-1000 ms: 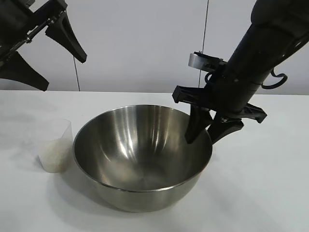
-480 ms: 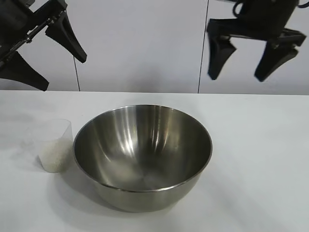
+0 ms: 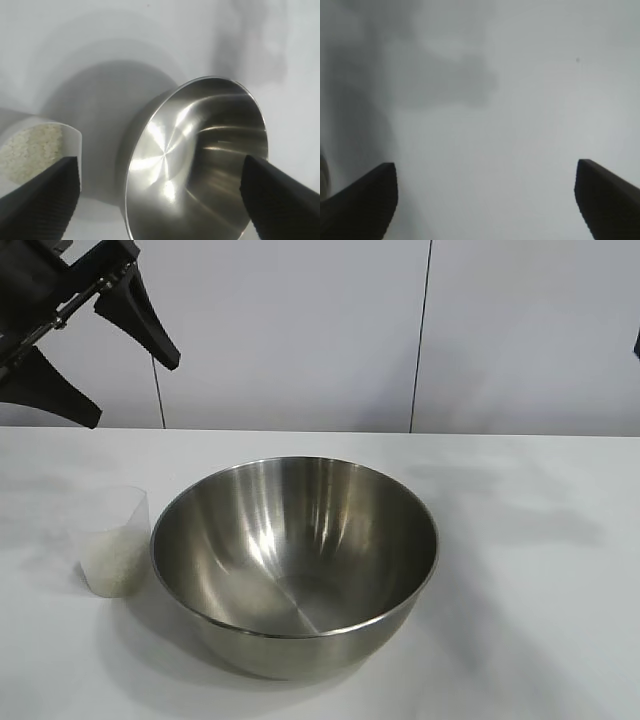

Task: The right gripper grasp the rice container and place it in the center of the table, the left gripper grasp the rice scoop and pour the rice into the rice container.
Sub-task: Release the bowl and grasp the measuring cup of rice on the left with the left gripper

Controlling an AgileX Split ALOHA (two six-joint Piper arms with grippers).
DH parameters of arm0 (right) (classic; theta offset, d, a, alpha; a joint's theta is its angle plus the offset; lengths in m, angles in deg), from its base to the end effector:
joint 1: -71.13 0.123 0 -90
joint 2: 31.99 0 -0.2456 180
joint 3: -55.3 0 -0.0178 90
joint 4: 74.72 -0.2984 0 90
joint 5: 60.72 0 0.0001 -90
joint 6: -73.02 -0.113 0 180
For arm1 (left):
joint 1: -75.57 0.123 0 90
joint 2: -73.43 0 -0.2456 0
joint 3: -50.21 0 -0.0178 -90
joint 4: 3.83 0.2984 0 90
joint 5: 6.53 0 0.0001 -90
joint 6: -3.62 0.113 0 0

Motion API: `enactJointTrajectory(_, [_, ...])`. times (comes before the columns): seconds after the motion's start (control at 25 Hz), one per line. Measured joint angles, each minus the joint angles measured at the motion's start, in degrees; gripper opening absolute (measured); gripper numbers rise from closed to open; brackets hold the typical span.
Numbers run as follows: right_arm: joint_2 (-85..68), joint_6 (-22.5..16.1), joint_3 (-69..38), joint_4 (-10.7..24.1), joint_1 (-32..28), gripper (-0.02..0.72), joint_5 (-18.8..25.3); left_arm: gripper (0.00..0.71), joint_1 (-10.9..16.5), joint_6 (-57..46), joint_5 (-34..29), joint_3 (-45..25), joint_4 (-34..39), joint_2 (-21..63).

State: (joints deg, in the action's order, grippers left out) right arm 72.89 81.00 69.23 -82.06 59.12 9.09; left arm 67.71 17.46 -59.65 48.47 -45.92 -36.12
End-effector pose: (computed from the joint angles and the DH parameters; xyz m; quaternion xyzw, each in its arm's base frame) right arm 0.3930 -0.0697 0.2674 0.0463 0.9829 0.0330 0.1752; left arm 0.3933 -0.1155 0.1755 0.0026 0.9410 -0.3068 0.1428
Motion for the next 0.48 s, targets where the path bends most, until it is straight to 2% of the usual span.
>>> enactJointTrajectory(0.2, [-13.0, 0.4, -5.5, -1.7, -0.3, 0.661, -0.2, 0.631, 0.0, 0.0, 0.0, 0.0, 0.0, 0.0])
enactJointTrajectory(0.36, [-29.9, 2.1, -15.5, -5.0, -0.3, 0.661, -8.1, 0.631, 0.0, 0.0, 0.0, 0.0, 0.0, 0.0])
enactJointTrajectory(0.48, [-44.2, 3.4, -24.8, -5.4, -0.2, 0.66, -12.0, 0.631, 0.0, 0.0, 0.0, 0.0, 0.0, 0.0])
